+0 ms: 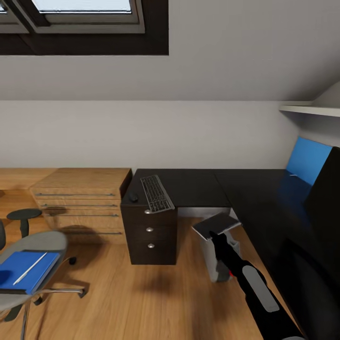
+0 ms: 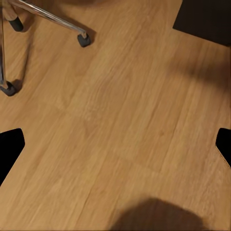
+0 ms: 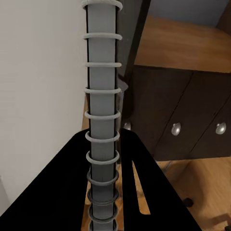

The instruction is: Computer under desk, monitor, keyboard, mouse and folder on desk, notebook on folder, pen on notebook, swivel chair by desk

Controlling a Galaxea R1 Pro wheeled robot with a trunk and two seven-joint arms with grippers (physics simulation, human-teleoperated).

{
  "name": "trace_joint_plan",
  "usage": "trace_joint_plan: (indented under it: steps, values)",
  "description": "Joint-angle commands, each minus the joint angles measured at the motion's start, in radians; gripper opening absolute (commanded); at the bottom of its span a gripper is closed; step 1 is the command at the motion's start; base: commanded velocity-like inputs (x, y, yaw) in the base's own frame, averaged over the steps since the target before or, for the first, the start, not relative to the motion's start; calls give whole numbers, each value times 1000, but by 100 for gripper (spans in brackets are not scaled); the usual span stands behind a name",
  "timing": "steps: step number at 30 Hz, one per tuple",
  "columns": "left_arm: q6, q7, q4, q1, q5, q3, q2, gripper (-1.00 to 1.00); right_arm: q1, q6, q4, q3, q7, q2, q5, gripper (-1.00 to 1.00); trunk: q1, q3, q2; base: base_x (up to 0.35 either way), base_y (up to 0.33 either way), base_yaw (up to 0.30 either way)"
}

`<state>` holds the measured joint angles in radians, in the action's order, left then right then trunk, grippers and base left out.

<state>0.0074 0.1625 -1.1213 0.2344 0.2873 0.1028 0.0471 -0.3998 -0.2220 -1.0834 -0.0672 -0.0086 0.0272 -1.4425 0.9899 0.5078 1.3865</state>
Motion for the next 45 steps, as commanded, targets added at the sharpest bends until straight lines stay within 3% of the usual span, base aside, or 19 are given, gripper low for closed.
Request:
trace_joint_plan:
  steps: [1,21,26,45]
  values:
    - [0,4,-2,0,9,-2,0,100,0,-6,0,0,3,-2,-11,-100,1,1,0,303,0,0]
    - [0,2,-3,0,9,-2,2,100,1,-4,-4,-15,8,-7,-12,-100,1,1,0,284,91,0]
    - [3,2,-2,0,8,-4,0,100,1,-2,-2,-37,69,-6,-9,-100,1,1,0,263,171,0]
    - [1,3,-2,0,7,-5,-1,100,1,-1,51,-23,68,-6,-10,-100,1,1,0,190,-8,0]
